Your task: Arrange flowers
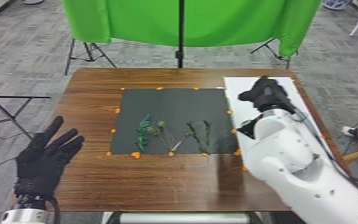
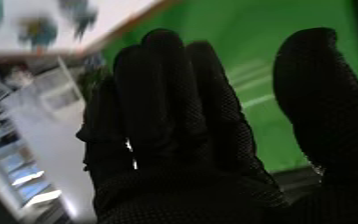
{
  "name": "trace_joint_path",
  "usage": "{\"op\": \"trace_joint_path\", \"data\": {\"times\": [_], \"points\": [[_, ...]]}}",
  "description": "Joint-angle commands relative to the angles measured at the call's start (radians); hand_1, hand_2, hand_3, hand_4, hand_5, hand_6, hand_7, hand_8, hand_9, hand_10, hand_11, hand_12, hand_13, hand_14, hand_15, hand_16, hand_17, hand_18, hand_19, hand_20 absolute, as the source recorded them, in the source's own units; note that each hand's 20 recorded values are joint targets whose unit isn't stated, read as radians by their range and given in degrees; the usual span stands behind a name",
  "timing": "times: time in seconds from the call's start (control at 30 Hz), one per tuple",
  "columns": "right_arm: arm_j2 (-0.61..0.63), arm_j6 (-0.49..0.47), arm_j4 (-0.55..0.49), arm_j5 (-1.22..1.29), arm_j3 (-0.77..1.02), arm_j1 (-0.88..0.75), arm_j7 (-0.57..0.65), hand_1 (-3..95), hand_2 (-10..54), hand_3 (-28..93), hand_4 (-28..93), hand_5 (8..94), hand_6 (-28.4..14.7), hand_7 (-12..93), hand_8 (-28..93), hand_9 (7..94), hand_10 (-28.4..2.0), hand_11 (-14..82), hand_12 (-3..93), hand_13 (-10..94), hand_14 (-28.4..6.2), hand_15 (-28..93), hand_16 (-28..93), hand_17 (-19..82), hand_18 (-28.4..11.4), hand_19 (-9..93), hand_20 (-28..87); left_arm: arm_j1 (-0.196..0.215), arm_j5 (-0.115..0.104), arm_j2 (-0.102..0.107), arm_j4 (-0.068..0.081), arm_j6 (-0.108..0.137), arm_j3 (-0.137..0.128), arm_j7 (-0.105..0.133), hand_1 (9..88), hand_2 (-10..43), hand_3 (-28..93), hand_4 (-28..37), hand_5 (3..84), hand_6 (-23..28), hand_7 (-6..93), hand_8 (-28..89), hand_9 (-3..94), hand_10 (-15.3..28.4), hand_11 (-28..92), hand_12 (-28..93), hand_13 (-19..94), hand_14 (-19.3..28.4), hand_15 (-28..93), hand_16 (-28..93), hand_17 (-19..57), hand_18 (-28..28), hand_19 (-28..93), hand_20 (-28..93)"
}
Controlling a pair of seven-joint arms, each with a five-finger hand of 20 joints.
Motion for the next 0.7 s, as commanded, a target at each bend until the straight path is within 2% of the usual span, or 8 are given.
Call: {"op": "trace_joint_path", "data": {"times": [0.03,0.2,0.3,0.33,0.37,0.53,0.67,0.7], "points": [[0.115,-0.011,0.105,0.048,-0.015,0.001,-0.073,38.4,-9.5,80,-27,56.6,-4.0,15,-12,60.1,-17.6,34.6,15.4,54,-15.0,73,12,22,-27.4,80,40,0.018,-0.01,-0.008,0.009,-0.012,-0.008,0.024,15.4,6.0,76,-28.3,30.2,4.1,11.9,-10,30.7,18.8,21,12,21,28.2,46,-7,-11.5,28.4,51,3],[0.117,-0.004,0.167,0.044,-0.109,0.036,-0.069,39.2,-9.5,80,-28,55.1,-2.5,16,-12,59.1,-17.0,33.9,15.2,54,-14.5,72,11,21,-27.8,78,40,0.015,-0.013,-0.002,0.008,-0.006,-0.006,0.033,15.4,6.0,76,-28.3,30.1,4.1,11.9,-10,30.6,18.9,20,12,21,28.1,45,-6,-11.5,28.4,51,3],[0.11,-0.036,0.199,0.033,-0.154,0.056,-0.053,40.0,-9.5,79,-28,54.7,-1.6,16,-13,59.0,-16.8,33.7,15.2,54,-14.3,72,11,22,-28.2,77,41,0.009,-0.006,-0.012,0.01,-0.013,-0.007,0.02,15.4,5.9,76,-28.3,30.0,4.1,11.8,-10,30.6,18.8,20,12,21,28.1,45,-6,-11.5,28.4,51,3],[0.11,-0.043,0.212,0.026,-0.177,0.071,-0.049,40.0,-9.5,79,-28,54.8,-1.3,16,-13,59.0,-16.8,33.6,15.2,54,-14.3,72,11,22,-28.3,77,41,0.013,-0.01,-0.006,0.01,-0.011,-0.004,0.03,15.4,5.9,76,-28.3,30.0,4.1,11.8,-10,30.6,18.8,20,12,21,28.2,45,-6,-11.4,28.4,51,3],[0.109,-0.06,0.219,0.02,-0.189,0.074,-0.036,40.0,-9.5,79,-28,54.8,-1.0,16,-13,59.0,-16.7,33.6,15.3,54,-14.2,72,11,22,-28.3,76,41,0.008,-0.001,-0.017,0.01,-0.017,-0.009,0.01,15.4,5.9,76,-28.3,30.0,4.1,11.8,-10,30.6,18.8,20,12,21,28.1,45,-6,-11.4,28.4,51,3],[0.12,-0.076,0.282,0.0,-0.302,0.146,-0.022,40.3,-9.5,79,-28,55.3,-0.5,17,-13,59.4,-16.5,33.7,15.3,54,-14.2,72,11,22,-28.4,75,43,0.001,0.009,-0.031,0.013,-0.026,-0.01,-0.006,15.5,5.9,76,-28.3,30.1,4.1,11.9,-10,30.6,18.7,20,12,21,28.2,45,-6,-11.4,28.4,51,3],[0.125,-0.013,0.345,-0.09,-0.409,0.196,-0.01,45.9,-9.5,77,-28,64.4,0.6,18,-12,66.8,-14.1,31.5,17.2,60,-12.1,68,13,25,-27.4,77,42,-0.005,0.002,-0.021,0.016,-0.023,-0.003,-0.005,15.8,5.9,76,-28.3,30.1,4.2,12.0,-10,30.6,18.8,20,12,21,28.2,45,-6,-11.4,28.4,51,4],[0.127,0.023,0.355,-0.116,-0.427,0.199,-0.007,50.4,-9.5,73,-28,69.3,0.3,19,-6,74.4,-11.4,23.1,25.3,64,-10.3,65,18,26,-26.1,78,42,-0.008,0.005,-0.026,0.017,-0.024,-0.002,-0.01,15.8,5.9,76,-28.3,30.1,4.2,12.0,-10,30.6,18.8,20,12,21,28.2,45,-6,-11.4,28.4,51,4]]}}
